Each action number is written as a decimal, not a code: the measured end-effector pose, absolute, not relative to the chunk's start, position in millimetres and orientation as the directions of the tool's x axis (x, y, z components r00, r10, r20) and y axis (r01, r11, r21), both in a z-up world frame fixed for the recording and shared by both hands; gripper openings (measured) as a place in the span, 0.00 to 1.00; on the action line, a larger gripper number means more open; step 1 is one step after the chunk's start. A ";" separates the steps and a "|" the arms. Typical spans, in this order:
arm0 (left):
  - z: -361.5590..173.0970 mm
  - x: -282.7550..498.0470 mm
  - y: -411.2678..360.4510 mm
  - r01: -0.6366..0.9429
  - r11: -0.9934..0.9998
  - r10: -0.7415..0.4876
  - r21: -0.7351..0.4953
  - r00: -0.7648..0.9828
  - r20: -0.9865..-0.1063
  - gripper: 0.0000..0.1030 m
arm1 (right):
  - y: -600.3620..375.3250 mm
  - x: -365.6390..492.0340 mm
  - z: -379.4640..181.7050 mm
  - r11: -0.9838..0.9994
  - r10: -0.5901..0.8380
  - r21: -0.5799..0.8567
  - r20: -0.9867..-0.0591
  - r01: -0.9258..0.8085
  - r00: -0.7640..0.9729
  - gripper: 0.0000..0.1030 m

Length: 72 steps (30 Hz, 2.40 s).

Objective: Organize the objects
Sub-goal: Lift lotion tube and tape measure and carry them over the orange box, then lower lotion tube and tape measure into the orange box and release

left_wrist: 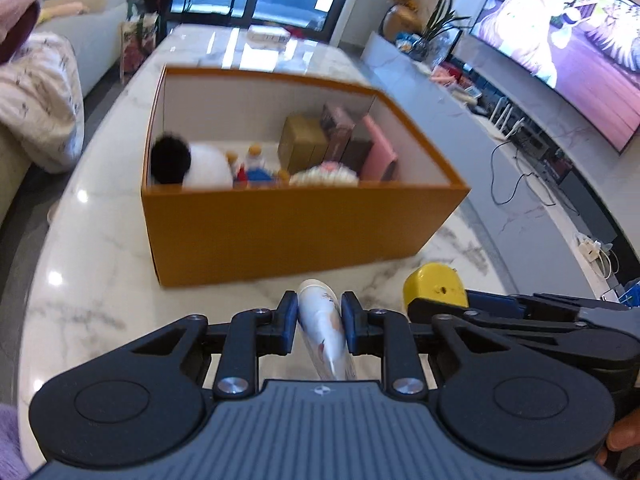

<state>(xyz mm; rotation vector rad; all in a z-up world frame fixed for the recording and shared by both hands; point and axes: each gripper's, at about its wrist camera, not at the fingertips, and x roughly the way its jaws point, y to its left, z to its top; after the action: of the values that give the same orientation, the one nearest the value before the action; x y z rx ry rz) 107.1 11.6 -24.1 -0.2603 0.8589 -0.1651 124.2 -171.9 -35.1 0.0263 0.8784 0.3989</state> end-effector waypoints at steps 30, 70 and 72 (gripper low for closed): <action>28.1 242.1 79.3 -0.090 0.946 -0.133 -0.311 0.769 -0.626 0.26 | -76.3 304.5 -6.9 0.835 0.440 0.116 -0.727 -0.538 0.527 0.52; -68.8 336.1 63.4 -0.137 0.932 -0.200 -0.335 0.577 -0.792 0.27 | -91.4 338.5 -30.5 0.918 0.265 -0.020 -0.710 -0.395 0.653 0.56; -68.9 336.3 62.9 -0.135 0.932 -0.201 -0.337 0.580 -0.789 0.27 | -94.3 336.9 -32.2 0.923 0.266 -0.007 -0.711 -0.384 0.651 0.56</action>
<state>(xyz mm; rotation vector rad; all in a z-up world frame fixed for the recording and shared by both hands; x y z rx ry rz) 336.3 62.9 -68.9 -0.3848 0.9578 -0.0397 336.9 -94.3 -32.2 -0.1622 0.7798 0.3708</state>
